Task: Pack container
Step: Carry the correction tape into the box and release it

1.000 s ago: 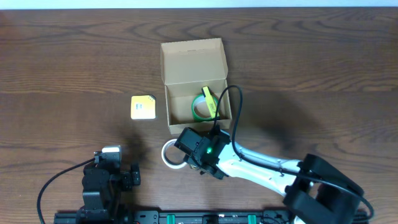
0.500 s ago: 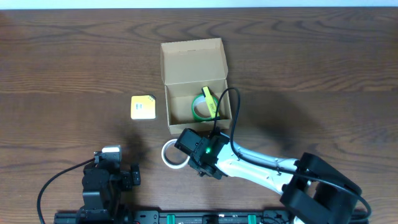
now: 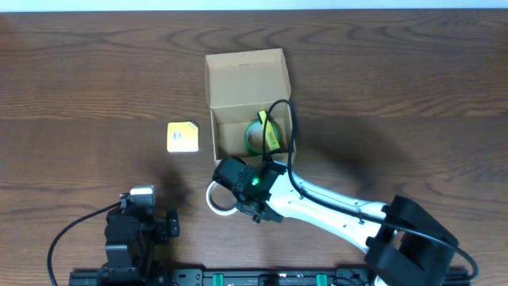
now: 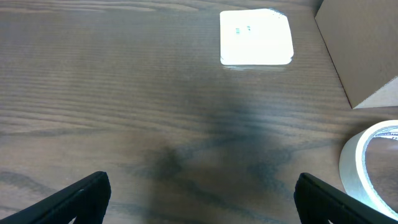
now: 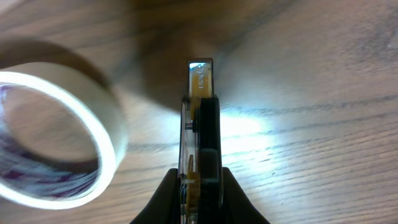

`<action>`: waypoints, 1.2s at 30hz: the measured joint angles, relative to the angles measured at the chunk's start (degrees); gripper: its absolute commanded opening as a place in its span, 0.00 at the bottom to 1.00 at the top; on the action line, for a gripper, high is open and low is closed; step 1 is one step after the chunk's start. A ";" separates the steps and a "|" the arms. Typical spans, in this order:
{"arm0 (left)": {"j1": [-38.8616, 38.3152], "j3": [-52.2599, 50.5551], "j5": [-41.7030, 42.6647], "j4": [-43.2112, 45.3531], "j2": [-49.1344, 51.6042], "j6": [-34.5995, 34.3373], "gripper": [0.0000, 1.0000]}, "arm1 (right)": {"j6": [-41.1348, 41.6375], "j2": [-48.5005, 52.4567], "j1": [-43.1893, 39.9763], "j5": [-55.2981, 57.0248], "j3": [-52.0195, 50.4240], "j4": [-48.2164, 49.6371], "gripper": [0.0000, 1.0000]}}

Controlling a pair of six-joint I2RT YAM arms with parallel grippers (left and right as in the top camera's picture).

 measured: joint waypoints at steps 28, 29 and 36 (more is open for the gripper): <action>0.00 0.00 0.00 0.00 -0.02 -0.02 0.95 | -50.90 12.44 -18.86 17.75 26.23 -4.46 0.01; 0.00 0.00 0.02 0.00 -0.02 -0.02 0.95 | -51.36 13.73 -18.91 17.64 26.23 -4.85 0.01; 0.00 0.00 0.02 0.00 -0.02 -0.02 0.95 | -51.93 16.22 -18.91 18.29 26.23 -4.63 0.13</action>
